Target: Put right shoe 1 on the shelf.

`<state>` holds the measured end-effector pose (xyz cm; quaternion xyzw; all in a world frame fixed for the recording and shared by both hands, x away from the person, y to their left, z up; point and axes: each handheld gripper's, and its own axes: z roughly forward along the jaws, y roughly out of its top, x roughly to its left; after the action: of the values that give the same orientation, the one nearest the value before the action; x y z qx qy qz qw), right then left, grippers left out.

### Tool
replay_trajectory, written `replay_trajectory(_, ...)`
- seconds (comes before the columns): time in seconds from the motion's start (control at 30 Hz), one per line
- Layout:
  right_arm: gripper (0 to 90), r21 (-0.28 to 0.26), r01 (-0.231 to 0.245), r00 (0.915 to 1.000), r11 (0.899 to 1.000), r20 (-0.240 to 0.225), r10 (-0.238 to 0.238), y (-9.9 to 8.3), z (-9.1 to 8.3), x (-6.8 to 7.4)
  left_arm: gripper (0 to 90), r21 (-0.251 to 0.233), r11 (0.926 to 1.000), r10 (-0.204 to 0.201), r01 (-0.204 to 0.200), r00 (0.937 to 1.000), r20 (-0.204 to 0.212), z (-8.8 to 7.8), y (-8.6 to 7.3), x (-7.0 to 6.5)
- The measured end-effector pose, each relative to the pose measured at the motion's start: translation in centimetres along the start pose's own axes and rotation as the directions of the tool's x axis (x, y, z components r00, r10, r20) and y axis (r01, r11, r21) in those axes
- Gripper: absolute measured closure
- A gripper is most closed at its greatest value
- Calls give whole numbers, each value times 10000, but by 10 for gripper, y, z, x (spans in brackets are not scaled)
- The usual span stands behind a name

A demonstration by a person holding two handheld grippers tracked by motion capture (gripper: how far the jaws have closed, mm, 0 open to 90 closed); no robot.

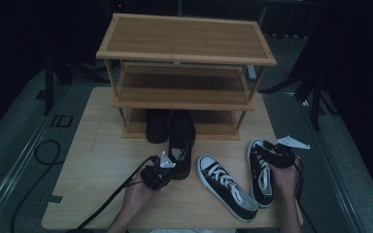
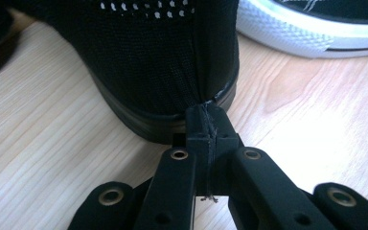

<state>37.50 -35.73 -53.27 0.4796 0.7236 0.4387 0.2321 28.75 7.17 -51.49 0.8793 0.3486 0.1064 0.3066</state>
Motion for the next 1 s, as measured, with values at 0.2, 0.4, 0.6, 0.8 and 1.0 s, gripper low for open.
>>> replay_trajectory(0.2,525,-1,7,10000,10000,5,-7,0,0,0,900,-170,9997,190,-184,9993,308,8,6,-6)
replay_trajectory(0.4,525,1,1,10000,10000,2,-1,0,0,0,900,330,9953,903,-906,9958,128,18,6,-21)
replay_trajectory(0.6,525,3,11,10000,10000,-10,-11,0,0,0,900,656,9910,1160,-1163,9932,84,27,6,-25)
replay_trajectory(0.8,525,2,17,10000,10000,-3,-17,0,0,0,900,883,9795,1838,-1813,9827,-210,36,10,-31)
replay_trajectory(1.0,525,3,7,10000,10000,-12,-7,0,0,0,900,1363,9495,2941,-2826,9530,-732,39,17,-38)
